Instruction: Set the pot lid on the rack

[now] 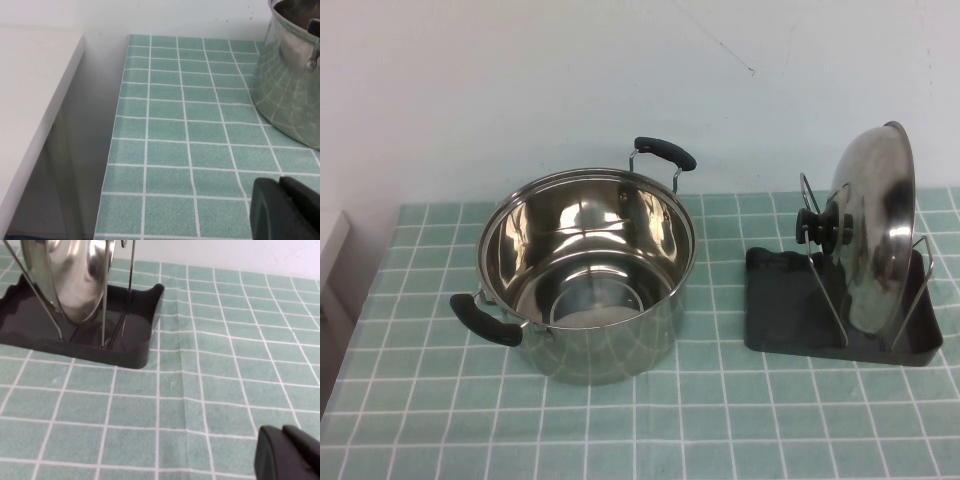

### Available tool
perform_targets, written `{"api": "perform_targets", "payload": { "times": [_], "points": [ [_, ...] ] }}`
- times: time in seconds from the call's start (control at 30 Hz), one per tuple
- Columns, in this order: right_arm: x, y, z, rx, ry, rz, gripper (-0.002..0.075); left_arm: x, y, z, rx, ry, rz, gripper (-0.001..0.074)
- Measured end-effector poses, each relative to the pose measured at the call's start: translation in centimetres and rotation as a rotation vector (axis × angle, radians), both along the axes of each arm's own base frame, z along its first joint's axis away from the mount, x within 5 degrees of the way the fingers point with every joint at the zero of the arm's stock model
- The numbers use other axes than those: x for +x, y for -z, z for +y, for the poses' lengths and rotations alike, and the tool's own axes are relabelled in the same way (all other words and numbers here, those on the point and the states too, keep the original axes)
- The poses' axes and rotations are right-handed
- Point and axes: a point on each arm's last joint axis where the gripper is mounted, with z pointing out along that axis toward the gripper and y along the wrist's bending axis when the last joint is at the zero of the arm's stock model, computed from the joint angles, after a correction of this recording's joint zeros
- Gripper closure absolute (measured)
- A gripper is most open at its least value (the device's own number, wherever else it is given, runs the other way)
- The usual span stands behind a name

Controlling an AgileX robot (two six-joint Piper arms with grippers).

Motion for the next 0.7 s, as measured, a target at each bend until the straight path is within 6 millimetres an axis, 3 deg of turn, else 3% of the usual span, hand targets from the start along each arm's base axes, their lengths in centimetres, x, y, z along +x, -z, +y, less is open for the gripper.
{"api": "perform_targets", "payload": {
  "times": [0.7],
  "points": [
    [0.02, -0.01, 0.02, 0.013, 0.002, -0.006, 0.0727, 0.0, 0.0, 0.0, 0.0, 0.0, 0.0, 0.0737]
  ]
}}
